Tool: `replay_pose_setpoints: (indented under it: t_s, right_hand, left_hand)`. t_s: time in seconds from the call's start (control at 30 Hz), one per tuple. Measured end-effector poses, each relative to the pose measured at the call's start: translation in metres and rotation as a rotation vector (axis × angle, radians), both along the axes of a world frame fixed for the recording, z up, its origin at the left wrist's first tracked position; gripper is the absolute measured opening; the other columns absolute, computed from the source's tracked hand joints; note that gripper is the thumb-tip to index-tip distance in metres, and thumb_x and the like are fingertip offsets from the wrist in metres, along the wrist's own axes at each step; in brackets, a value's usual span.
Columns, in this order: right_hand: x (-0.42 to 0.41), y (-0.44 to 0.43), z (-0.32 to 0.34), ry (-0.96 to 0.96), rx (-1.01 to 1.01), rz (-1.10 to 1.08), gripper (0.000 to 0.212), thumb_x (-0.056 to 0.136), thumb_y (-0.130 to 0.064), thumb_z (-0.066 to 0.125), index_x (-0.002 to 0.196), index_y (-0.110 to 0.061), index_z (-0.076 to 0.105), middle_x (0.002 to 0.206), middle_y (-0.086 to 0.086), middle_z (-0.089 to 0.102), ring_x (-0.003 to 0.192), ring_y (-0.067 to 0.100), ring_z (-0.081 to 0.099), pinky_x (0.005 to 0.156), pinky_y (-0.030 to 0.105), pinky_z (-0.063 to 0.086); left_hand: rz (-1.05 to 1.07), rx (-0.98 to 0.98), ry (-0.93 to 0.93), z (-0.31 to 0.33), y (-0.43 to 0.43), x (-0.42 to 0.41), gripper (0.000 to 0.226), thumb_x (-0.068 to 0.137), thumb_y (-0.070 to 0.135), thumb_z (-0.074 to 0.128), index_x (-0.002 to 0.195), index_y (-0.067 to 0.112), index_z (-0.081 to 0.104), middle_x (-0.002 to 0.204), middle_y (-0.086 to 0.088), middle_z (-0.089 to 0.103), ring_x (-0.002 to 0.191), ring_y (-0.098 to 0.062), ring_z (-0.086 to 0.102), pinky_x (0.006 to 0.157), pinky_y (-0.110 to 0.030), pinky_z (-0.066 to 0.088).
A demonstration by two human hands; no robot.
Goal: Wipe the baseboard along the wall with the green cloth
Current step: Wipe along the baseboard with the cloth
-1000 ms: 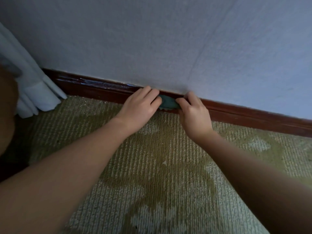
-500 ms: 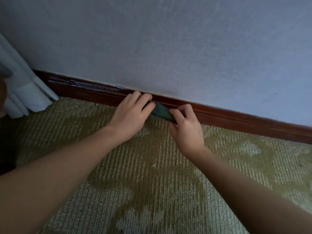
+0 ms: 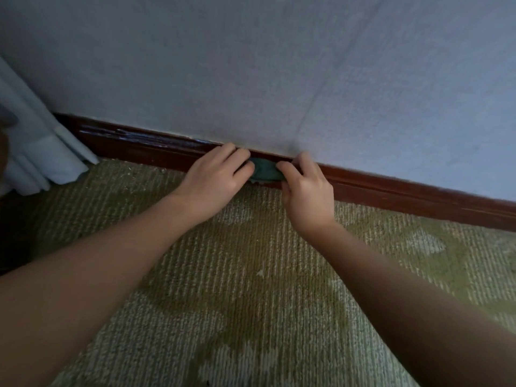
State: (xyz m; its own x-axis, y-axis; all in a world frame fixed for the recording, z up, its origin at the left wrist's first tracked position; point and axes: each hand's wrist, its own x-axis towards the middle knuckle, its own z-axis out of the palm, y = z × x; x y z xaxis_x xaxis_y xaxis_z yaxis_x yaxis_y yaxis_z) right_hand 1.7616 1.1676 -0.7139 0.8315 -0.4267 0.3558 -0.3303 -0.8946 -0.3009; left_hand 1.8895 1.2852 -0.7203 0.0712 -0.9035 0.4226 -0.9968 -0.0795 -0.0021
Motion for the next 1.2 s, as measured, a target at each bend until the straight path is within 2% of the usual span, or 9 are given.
replay_pose_setpoints:
  t_s: [0.37, 0.53, 0.77, 0.83, 0.9, 0.97, 1.0, 1.1, 1.2]
  right_hand:
    - [0.006, 0.001, -0.007, -0.048, -0.032, 0.045, 0.022, 0.060, 0.018, 0.070, 0.079, 0.007, 0.066, 0.071, 0.022, 0.056, 0.059, 0.032, 0.057, 0.038, 0.031, 0.044]
    - [0.012, 0.000, -0.004, -0.002, -0.009, 0.110, 0.021, 0.066, 0.014, 0.070, 0.085, 0.006, 0.068, 0.075, 0.024, 0.057, 0.058, 0.032, 0.056, 0.036, 0.032, 0.045]
    - [-0.001, -0.012, -0.007, 0.011, -0.085, 0.105, 0.020, 0.064, 0.018, 0.069, 0.081, 0.007, 0.066, 0.071, 0.022, 0.056, 0.057, 0.030, 0.054, 0.038, 0.029, 0.044]
    - [0.003, -0.008, -0.007, 0.026, -0.104, 0.110, 0.020, 0.063, 0.019, 0.069, 0.079, 0.007, 0.066, 0.070, 0.022, 0.055, 0.057, 0.030, 0.054, 0.040, 0.024, 0.036]
    - [0.000, -0.010, -0.005, 0.055, -0.121, 0.128, 0.021, 0.062, 0.017, 0.070, 0.079, 0.006, 0.066, 0.070, 0.022, 0.055, 0.056, 0.030, 0.054, 0.041, 0.022, 0.029]
    - [-0.011, -0.021, -0.001, 0.086, -0.127, 0.123, 0.022, 0.062, 0.016, 0.071, 0.081, 0.006, 0.066, 0.071, 0.023, 0.055, 0.056, 0.031, 0.054, 0.042, 0.022, 0.027]
    - [-0.018, -0.028, 0.000, 0.102, -0.135, 0.118, 0.023, 0.062, 0.016, 0.071, 0.082, 0.006, 0.066, 0.072, 0.023, 0.055, 0.057, 0.032, 0.055, 0.042, 0.022, 0.028]
    - [-0.034, -0.042, 0.002, 0.126, -0.139, 0.123, 0.026, 0.063, 0.015, 0.072, 0.086, 0.007, 0.067, 0.073, 0.024, 0.056, 0.059, 0.034, 0.057, 0.039, 0.028, 0.039]
    - [-0.024, -0.032, -0.001, 0.037, -0.053, 0.081, 0.024, 0.065, 0.014, 0.071, 0.087, 0.007, 0.068, 0.076, 0.024, 0.057, 0.063, 0.034, 0.058, 0.041, 0.034, 0.047]
  left_hand:
    - [-0.006, 0.021, -0.017, 0.002, 0.006, 0.005, 0.019, 0.080, -0.010, 0.048, 0.074, -0.008, 0.066, 0.077, -0.021, 0.064, 0.067, -0.030, 0.062, 0.054, -0.034, 0.050]
    - [0.057, -0.019, 0.027, 0.002, 0.012, 0.008, 0.018, 0.081, -0.008, 0.048, 0.079, -0.011, 0.066, 0.080, -0.024, 0.064, 0.070, -0.033, 0.062, 0.055, -0.036, 0.051]
    - [-0.036, -0.033, -0.034, -0.002, -0.001, 0.003, 0.019, 0.082, -0.010, 0.048, 0.074, -0.007, 0.066, 0.078, -0.020, 0.064, 0.066, -0.028, 0.061, 0.054, -0.032, 0.048]
    - [0.028, 0.012, 0.004, -0.004, 0.001, 0.004, 0.022, 0.085, -0.001, 0.044, 0.080, -0.006, 0.065, 0.082, -0.021, 0.064, 0.069, -0.030, 0.060, 0.058, -0.034, 0.047]
    - [0.142, 0.073, 0.129, -0.010, 0.000, 0.000, 0.041, 0.090, 0.023, 0.034, 0.098, -0.005, 0.062, 0.099, -0.022, 0.062, 0.088, -0.032, 0.058, 0.074, -0.039, 0.045]
    - [0.164, 0.068, 0.201, -0.016, -0.010, -0.010, 0.047, 0.090, 0.032, 0.032, 0.106, -0.003, 0.059, 0.107, -0.018, 0.060, 0.099, -0.031, 0.053, 0.084, -0.037, 0.039]
    - [0.146, 0.076, 0.269, -0.012, -0.017, -0.019, 0.041, 0.091, 0.027, 0.035, 0.103, -0.003, 0.061, 0.103, -0.019, 0.061, 0.095, -0.031, 0.054, 0.080, -0.036, 0.040]
    - [0.026, 0.003, 0.143, -0.003, -0.030, -0.034, 0.020, 0.084, -0.003, 0.046, 0.075, -0.005, 0.064, 0.076, -0.019, 0.063, 0.065, -0.028, 0.058, 0.055, -0.033, 0.043]
    - [0.055, 0.030, 0.163, -0.003, -0.020, -0.023, 0.020, 0.084, -0.003, 0.047, 0.076, -0.007, 0.065, 0.077, -0.021, 0.064, 0.066, -0.031, 0.060, 0.054, -0.035, 0.050]
